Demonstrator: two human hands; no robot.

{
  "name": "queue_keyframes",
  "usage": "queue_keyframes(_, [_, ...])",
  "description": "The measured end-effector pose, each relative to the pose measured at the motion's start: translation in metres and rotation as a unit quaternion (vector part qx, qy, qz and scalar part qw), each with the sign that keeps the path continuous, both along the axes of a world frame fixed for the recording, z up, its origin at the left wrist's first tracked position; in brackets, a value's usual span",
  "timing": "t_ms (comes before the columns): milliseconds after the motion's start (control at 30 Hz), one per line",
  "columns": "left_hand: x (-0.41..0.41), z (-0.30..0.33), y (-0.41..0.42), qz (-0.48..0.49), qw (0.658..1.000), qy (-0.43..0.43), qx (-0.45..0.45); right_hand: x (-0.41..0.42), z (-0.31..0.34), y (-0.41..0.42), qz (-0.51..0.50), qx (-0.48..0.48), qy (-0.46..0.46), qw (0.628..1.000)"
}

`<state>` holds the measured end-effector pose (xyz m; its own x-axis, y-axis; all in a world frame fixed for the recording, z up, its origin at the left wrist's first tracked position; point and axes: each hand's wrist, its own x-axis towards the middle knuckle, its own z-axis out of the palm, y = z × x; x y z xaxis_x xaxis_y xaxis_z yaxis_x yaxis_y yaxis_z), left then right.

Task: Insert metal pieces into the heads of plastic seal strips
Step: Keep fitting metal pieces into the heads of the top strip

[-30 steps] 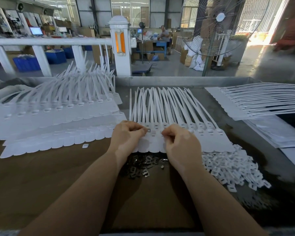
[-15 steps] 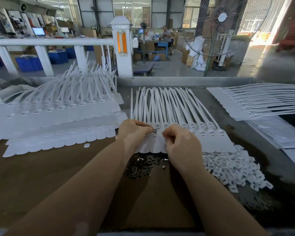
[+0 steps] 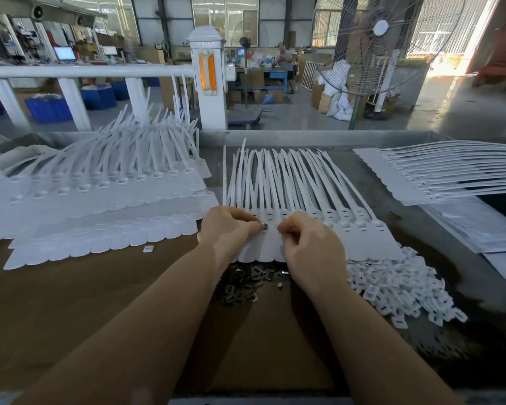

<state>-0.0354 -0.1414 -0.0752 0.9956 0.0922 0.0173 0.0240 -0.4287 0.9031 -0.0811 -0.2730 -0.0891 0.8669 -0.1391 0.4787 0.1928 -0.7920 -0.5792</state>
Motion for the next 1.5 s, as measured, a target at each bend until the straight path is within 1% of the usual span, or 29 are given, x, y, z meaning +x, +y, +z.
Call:
queue_keyframes(133, [-0.001,0.0,0.003,-0.014,0.999,0.001,-0.031,0.0,0.0,0.0,0.002,0.002,-0.002,1.0])
queue_keyframes(267, [-0.003,-0.001,0.007,-0.002,0.998,-0.01,-0.06,0.001,-0.001,0.0,0.008,-0.001,0.001,1.0])
queue_keyframes(433, [-0.008,-0.006,0.013,0.049,0.985,-0.055,-0.156,0.0,-0.002,0.002,0.029,-0.012,-0.005,0.999])
queue_keyframes(533, [-0.009,-0.007,0.017,0.083,0.974,-0.058,-0.203,0.0,-0.002,0.001,0.031,-0.011,-0.007,0.999])
queue_keyframes(667, [-0.007,-0.008,0.021,0.097,0.979,-0.049,-0.169,-0.001,-0.002,0.001,0.028,-0.006,-0.007,1.0])
queue_keyframes(733, [-0.006,-0.009,0.022,0.074,0.987,-0.053,-0.134,-0.001,-0.001,0.001,0.028,-0.004,-0.007,1.0])
queue_keyframes(800, [-0.006,-0.01,0.022,0.05,0.994,-0.067,-0.072,-0.001,-0.001,0.001,0.028,-0.007,-0.005,1.0])
queue_keyframes(833, [-0.006,-0.011,0.022,0.044,0.995,-0.075,-0.054,-0.001,-0.001,0.0,0.028,-0.006,-0.003,1.0])
queue_keyframes(900, [-0.007,-0.011,0.023,0.041,0.995,-0.083,-0.049,-0.002,0.0,0.0,0.035,0.003,-0.003,0.999])
queue_keyframes(967, [-0.006,-0.011,0.023,0.047,0.994,-0.09,-0.048,-0.004,0.003,0.003,0.07,0.015,-0.006,0.997])
queue_keyframes(1033, [-0.006,-0.012,0.023,0.052,0.993,-0.102,-0.038,-0.008,0.006,0.006,0.147,0.012,-0.003,0.989])
queue_keyframes(1100, [-0.005,-0.012,0.023,0.05,0.992,-0.112,-0.029,-0.01,0.008,0.009,0.224,-0.011,0.007,0.974])
queue_keyframes(1133, [-0.005,-0.012,0.022,0.048,0.992,-0.115,-0.023,-0.011,0.009,0.009,0.245,-0.029,0.019,0.969])
queue_keyframes(1233, [-0.004,-0.014,0.022,0.042,0.992,-0.122,-0.007,-0.011,0.009,0.008,0.269,-0.072,0.051,0.959])
queue_keyframes(1367, [-0.004,-0.016,0.021,0.041,0.991,-0.129,0.003,-0.011,0.009,0.01,0.275,-0.121,0.078,0.95])
queue_keyframes(1500, [-0.002,-0.017,0.02,0.041,0.99,-0.135,0.017,-0.01,0.01,0.01,0.279,-0.108,0.082,0.951])
